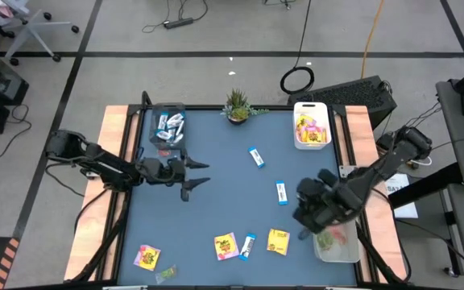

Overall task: Sort candy
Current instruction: Put the top white chocolate bar into the transparent black bin

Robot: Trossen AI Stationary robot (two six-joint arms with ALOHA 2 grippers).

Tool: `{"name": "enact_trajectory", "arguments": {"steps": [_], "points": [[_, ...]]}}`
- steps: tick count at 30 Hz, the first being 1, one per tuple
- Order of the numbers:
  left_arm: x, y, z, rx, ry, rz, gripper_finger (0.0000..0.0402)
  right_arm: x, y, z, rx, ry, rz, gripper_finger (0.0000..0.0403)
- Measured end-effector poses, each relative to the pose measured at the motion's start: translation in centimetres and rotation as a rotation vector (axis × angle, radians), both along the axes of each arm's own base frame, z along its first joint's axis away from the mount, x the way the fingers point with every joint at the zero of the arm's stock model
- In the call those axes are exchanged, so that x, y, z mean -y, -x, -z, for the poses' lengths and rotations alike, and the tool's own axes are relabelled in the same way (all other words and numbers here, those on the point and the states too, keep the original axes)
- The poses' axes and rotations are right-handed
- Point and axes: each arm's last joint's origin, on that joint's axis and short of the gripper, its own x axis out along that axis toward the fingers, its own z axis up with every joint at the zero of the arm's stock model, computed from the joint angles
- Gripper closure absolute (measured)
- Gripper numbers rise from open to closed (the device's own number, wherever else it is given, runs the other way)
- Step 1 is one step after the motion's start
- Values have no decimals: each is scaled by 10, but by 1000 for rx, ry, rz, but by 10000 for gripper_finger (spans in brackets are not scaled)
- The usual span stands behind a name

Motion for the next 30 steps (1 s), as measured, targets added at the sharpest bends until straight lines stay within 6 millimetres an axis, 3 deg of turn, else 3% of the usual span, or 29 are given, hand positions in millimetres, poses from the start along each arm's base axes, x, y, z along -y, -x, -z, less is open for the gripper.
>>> {"name": "enact_trajectory", "arguments": {"steps": [13,19,30], "points": [[-3,1,2,-14,44,-14,179,86,-78,63,326,127,57,204],[-4,1,3,-14,106,-52,179,118,-95,88,267,162,161,180],[-4,1,5,-34,119,-56,179,149,-116,133,219,85,229,186]]}}
